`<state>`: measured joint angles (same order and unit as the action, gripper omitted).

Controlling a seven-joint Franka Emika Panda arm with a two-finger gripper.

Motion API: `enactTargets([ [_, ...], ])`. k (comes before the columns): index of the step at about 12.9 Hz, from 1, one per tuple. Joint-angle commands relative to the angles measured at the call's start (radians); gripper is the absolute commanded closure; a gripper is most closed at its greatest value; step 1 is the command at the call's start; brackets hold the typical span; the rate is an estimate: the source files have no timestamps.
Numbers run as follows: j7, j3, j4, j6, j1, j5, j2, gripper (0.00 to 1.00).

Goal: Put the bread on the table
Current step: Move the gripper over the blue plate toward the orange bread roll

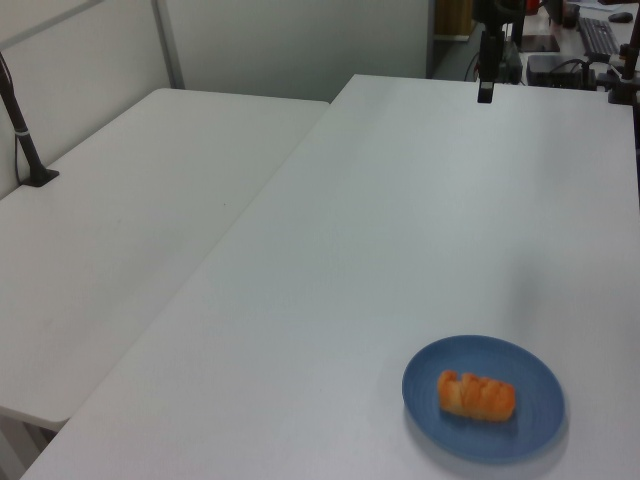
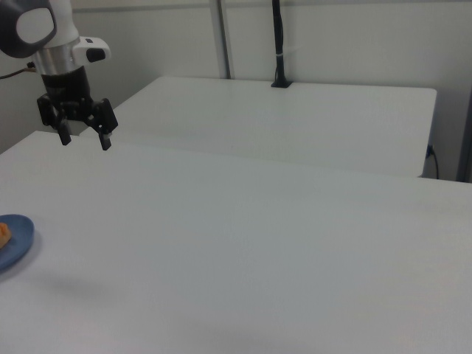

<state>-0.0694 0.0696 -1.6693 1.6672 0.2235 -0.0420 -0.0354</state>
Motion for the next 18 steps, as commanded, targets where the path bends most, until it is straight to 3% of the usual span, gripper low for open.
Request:
enactTargets([
  [1, -0.017, -0.001, -0.032, -0.017, 0.013, -0.045, -0.014, 0.0],
  [3, -0.012, -0.007, -0.049, -0.023, 0.043, -0.05, -0.012, 0.0],
  [6, 0.005, -0.06, -0.059, -0.063, 0.086, -0.058, 0.003, 0.0],
  [13, 0.215, -0.305, -0.058, -0.009, 0.121, -0.067, 0.089, 0.0],
  [18, 0.42, -0.326, -0.082, 0.187, 0.229, -0.062, 0.202, 0.0],
])
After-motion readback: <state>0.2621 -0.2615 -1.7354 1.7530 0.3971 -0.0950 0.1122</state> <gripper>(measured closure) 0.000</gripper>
